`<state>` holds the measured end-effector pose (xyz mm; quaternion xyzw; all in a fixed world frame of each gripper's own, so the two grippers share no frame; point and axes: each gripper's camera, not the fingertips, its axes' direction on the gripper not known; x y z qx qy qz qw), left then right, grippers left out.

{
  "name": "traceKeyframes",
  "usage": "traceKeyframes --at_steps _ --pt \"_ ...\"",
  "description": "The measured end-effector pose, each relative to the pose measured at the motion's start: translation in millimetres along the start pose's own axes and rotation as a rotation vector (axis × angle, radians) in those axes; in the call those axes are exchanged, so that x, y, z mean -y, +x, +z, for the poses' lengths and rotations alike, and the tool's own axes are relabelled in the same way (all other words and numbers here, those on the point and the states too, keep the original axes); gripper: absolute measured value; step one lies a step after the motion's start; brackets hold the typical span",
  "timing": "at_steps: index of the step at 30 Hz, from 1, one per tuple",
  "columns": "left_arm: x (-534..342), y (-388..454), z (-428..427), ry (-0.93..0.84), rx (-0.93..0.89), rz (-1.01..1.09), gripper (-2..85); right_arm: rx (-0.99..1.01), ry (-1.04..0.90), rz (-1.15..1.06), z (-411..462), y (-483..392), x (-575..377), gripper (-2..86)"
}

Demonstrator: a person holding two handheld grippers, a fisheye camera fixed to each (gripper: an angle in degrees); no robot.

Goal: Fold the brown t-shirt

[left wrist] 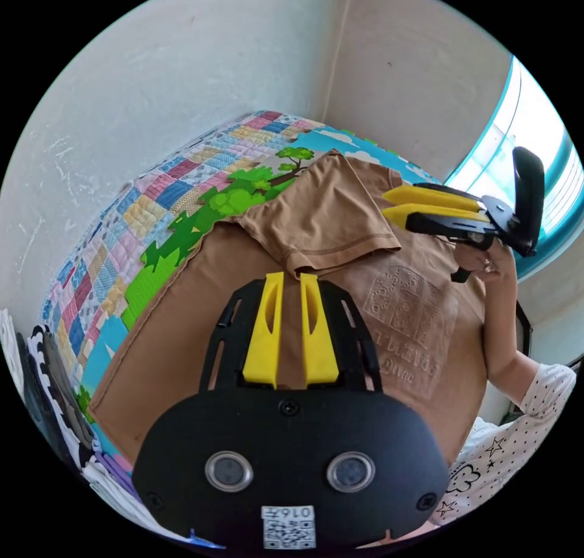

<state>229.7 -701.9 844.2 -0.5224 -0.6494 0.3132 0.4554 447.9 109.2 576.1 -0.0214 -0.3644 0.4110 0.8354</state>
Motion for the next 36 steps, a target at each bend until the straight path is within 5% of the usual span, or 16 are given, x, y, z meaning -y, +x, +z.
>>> traceKeyframes --at_steps 3,20,25,36 --pt "3.4 5.7 7.3 -0.027 0.028 0.015 5.2 0.011 -0.158 -0.141 16.0 2.7 -7.4 9.5" --pt "7.4 34.9 24.7 -0.002 0.153 -0.019 5.4 -0.005 -0.265 -0.266 8.7 0.7 -38.1 9.5" --pt "2.9 38.9 22.8 0.06 0.194 -0.05 5.4 -0.142 -0.274 -0.188 16.8 5.5 -38.3 8.9" --pt "-6.5 38.2 28.3 0.059 0.143 -0.038 5.0 -0.069 -0.228 -0.121 5.5 16.8 -47.3 7.1"
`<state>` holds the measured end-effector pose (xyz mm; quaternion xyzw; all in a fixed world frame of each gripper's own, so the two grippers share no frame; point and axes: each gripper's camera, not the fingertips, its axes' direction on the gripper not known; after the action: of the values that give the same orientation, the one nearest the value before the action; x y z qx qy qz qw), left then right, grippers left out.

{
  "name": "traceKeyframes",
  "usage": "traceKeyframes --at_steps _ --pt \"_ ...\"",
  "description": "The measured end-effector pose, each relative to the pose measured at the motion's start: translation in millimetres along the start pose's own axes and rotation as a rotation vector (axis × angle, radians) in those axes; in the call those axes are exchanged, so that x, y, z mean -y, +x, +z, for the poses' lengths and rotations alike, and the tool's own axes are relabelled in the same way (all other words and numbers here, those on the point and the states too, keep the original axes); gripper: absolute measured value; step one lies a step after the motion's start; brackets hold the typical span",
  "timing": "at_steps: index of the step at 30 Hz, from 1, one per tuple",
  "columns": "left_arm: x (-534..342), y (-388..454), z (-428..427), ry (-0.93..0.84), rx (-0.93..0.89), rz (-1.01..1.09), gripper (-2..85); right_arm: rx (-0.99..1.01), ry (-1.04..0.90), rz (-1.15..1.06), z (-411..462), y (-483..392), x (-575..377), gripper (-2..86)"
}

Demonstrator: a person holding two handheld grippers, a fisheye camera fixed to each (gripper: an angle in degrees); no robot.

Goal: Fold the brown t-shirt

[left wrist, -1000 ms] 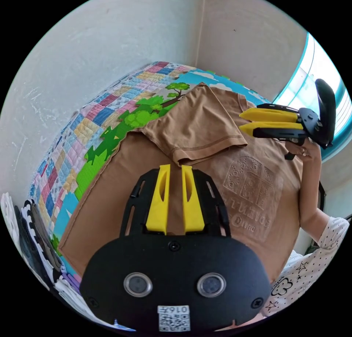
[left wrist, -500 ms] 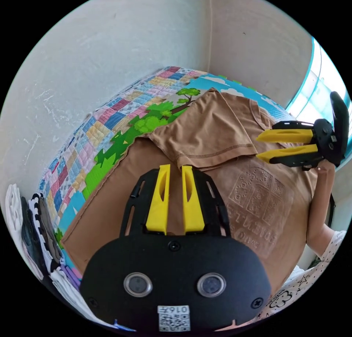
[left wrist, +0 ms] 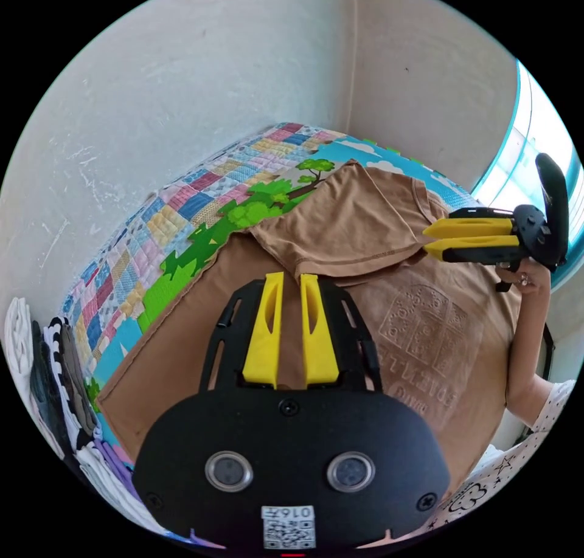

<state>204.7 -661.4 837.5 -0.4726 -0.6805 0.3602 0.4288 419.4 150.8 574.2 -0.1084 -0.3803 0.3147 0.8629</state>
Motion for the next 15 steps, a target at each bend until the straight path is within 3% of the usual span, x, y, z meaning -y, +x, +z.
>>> traceKeyframes --at_steps 10,15 --pt "-9.9 2.4 18.4 -0.062 -0.003 0.023 2.7 -0.029 -0.075 -0.064 12.7 -11.7 -6.0 3.0" --pt "-19.1 4.3 13.4 0.01 0.04 0.022 -0.6 0.02 -0.008 -0.048 0.1 -2.0 -15.8 0.4"
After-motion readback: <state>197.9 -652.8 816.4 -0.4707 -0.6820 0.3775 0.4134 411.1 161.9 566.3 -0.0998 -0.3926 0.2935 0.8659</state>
